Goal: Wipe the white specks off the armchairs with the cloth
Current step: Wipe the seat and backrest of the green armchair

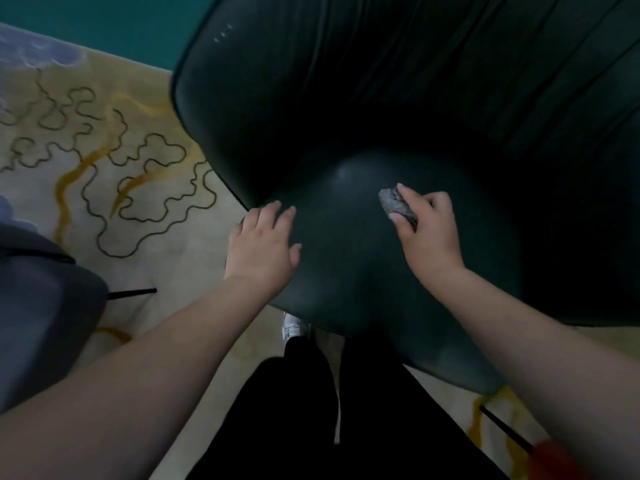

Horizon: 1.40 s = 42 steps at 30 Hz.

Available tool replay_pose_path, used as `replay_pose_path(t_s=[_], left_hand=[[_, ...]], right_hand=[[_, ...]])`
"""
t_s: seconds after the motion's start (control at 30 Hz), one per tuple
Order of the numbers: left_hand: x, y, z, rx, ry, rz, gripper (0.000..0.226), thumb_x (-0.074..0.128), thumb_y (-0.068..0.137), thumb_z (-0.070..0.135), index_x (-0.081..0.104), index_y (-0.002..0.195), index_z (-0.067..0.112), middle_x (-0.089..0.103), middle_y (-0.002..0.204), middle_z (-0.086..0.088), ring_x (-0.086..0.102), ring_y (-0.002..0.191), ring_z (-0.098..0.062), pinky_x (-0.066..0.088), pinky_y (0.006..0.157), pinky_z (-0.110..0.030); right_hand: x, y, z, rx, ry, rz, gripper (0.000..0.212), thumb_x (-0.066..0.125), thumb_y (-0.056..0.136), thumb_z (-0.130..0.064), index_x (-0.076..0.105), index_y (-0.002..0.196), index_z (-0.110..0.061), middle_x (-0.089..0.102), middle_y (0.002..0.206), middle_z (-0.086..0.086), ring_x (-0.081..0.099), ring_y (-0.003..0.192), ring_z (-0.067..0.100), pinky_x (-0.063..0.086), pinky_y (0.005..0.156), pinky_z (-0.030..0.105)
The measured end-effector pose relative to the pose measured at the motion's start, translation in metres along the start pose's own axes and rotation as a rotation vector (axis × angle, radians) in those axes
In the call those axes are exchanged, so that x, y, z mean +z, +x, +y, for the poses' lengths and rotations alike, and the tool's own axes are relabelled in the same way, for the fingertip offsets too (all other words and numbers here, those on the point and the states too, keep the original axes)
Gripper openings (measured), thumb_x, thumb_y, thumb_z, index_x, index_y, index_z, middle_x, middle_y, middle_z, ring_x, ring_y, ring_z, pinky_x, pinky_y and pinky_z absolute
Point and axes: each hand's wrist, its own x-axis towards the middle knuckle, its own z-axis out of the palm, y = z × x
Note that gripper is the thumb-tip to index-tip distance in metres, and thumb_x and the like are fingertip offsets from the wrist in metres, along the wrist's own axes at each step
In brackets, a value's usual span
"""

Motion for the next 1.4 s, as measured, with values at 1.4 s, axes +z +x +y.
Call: replay_pose_path(t_s=[1.4], left_hand=[[-0.2, 0.123, -0.195, 0.374, -0.078, 0.085, 0.067, 0.05, 0.093, 0.046, 0.022, 0.151, 0.025, 0.027, 0.155, -0.001, 0.024, 0.142, -0.021, 0.027, 0.114, -0.041]], right_hand=[[0.059, 0.025, -0.271, 0.272, 0.267, 0.502, 0.046, 0.065, 0.09, -0.016, 0.054, 0.135, -0.019, 0.04, 0.104, 0.0, 0.045, 0.085, 0.003, 0.026, 0.075, -0.008]])
